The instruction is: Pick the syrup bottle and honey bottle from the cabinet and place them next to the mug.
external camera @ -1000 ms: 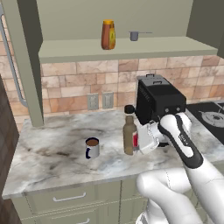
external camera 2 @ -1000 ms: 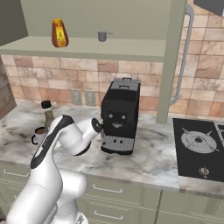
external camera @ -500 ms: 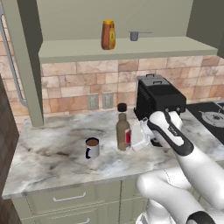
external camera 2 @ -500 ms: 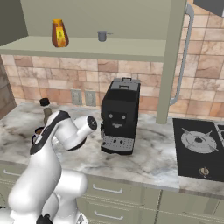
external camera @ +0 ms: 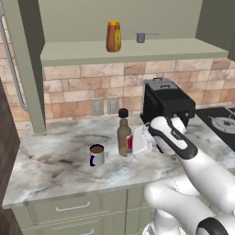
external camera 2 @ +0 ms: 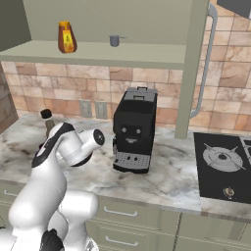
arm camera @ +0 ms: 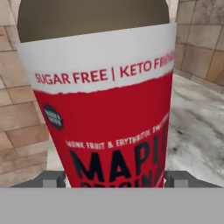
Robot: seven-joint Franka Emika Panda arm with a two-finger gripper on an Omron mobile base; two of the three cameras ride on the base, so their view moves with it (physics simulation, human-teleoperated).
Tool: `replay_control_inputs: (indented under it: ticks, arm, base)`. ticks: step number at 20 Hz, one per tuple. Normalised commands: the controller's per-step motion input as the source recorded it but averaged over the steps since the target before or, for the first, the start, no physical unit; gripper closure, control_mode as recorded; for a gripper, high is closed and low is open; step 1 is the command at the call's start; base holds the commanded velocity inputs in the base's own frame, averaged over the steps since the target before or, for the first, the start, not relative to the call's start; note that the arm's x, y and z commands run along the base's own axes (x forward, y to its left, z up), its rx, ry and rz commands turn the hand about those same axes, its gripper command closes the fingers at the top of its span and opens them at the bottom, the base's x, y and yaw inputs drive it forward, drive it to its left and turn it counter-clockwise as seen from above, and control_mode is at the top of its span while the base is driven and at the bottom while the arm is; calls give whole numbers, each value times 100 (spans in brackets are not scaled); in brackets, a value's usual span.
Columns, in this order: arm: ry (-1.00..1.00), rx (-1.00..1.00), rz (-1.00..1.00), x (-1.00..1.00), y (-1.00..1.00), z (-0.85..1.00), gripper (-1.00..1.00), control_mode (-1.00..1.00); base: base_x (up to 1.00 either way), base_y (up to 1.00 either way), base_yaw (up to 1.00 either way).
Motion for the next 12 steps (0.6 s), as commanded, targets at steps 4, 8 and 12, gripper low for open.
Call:
replay_control_inputs:
  ticks: [4,8,12]
  arm:
    - [0,0,-4,3,1,-18,100,-100]
    - [0,0,-4,0,0,-32,100,-100]
    - [-1,9,0,0,3,-38,100,-100]
  base:
    - [0,0,0]
    - [0,0,0]
    - [0,0,0]
